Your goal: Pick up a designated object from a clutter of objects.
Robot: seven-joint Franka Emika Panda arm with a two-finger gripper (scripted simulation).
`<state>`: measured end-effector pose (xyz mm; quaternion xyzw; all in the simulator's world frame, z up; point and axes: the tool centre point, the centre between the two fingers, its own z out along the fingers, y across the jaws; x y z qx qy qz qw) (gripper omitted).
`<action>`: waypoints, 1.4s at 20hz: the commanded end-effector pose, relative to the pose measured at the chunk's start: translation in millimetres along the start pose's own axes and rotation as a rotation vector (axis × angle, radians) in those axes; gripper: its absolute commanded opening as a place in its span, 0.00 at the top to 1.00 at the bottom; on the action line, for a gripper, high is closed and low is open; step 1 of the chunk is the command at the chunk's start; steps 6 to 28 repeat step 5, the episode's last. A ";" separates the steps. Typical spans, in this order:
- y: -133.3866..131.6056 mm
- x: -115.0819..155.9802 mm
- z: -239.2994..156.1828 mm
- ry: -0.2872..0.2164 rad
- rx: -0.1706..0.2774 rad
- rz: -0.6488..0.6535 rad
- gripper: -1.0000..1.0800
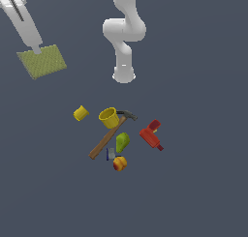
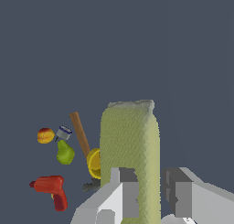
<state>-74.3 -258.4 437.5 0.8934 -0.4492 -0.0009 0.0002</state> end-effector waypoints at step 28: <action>3.5 2.8 -11.3 0.001 0.001 0.000 1.00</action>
